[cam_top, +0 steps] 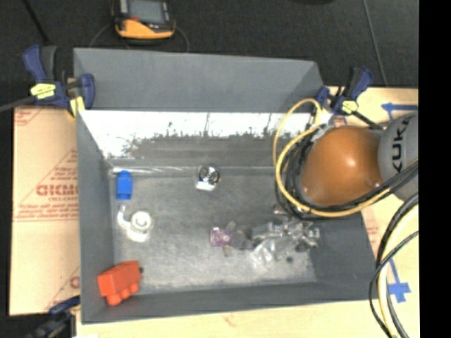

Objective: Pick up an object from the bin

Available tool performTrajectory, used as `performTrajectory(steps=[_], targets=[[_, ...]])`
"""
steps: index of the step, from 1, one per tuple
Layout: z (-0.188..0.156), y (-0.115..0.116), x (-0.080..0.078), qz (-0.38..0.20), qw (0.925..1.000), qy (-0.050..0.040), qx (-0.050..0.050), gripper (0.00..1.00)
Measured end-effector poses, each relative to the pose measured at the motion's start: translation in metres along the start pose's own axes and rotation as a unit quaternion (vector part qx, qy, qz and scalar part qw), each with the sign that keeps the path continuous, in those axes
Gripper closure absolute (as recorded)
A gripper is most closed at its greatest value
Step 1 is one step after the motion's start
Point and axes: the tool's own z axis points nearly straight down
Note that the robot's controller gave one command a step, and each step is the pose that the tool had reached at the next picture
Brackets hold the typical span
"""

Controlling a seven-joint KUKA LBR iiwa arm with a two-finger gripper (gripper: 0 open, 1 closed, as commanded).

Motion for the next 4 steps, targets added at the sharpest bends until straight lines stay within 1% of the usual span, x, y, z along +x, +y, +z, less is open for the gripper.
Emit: performTrajectory(steps=[1,2,3,4], targets=[[-0.001,-0.006,-0.016,-0.176,0.9843,0.0002,-0.001,0.00],[-0.001,-0.006,-0.017,-0.174,0.9847,-0.0006,-0.002,1.00],[-0.024,-0.006,-0.017,-0.171,0.9853,-0.0001,-0.001,1.00],[-0.028,-0.006,-0.017,-0.167,0.9860,-0.0010,-0.001,1.00]])
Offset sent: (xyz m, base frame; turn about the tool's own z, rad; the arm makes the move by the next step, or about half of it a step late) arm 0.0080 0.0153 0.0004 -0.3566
